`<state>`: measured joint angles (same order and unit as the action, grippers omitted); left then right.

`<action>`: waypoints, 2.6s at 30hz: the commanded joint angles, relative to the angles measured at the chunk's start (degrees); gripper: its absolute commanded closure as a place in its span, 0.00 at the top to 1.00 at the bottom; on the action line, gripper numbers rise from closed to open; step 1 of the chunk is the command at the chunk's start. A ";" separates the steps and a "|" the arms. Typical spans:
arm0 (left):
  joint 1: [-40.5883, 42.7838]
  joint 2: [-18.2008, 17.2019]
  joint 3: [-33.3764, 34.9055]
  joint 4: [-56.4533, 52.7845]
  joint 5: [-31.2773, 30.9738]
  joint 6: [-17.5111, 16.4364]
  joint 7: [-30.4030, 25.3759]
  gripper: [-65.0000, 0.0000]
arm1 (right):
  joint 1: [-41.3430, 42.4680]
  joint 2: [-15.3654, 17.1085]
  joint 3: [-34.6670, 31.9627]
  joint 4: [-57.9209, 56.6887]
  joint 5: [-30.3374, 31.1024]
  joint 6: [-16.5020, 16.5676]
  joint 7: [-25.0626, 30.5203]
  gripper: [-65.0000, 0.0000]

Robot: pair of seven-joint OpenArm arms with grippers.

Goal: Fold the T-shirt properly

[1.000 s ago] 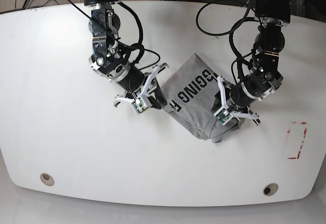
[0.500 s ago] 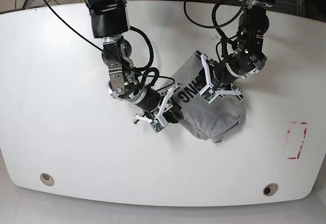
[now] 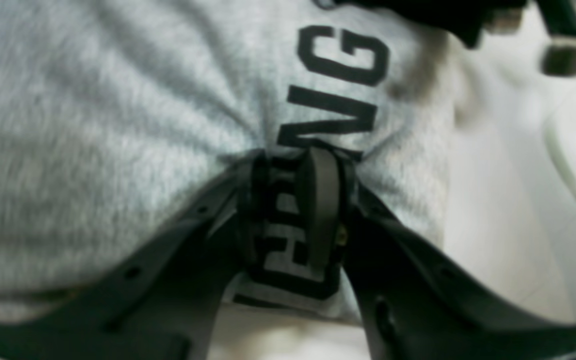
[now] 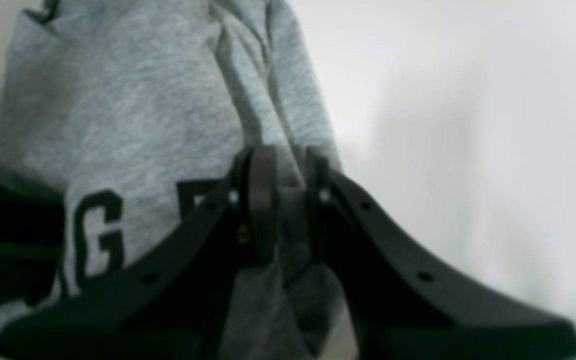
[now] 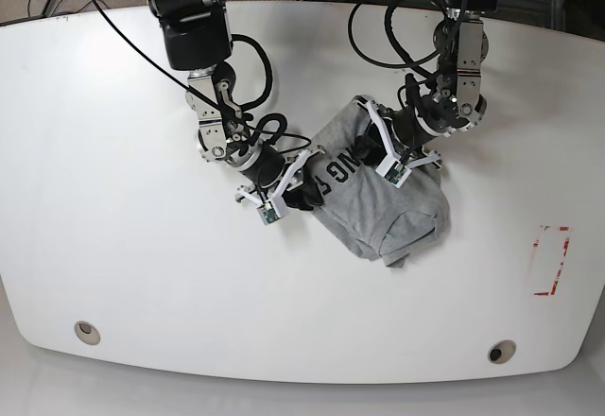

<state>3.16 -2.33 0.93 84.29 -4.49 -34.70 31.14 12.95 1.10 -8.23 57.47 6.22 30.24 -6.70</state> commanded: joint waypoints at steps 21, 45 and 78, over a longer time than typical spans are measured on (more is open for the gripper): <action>2.69 -10.73 -0.18 8.41 2.43 0.54 3.02 0.18 | -22.66 2.54 0.19 24.77 0.33 -3.73 -4.86 0.14; -12.52 3.78 0.26 8.32 2.78 9.60 9.61 0.19 | -21.43 3.78 5.99 41.74 0.33 -3.65 -17.17 0.14; -10.50 -11.08 9.66 -16.47 2.60 26.83 -4.45 0.54 | -22.05 3.86 8.45 44.11 0.33 -3.38 -17.08 0.15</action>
<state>-8.45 -9.74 11.05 68.69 -6.63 -10.15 19.79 -9.72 4.78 0.05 99.72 5.78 26.79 -25.34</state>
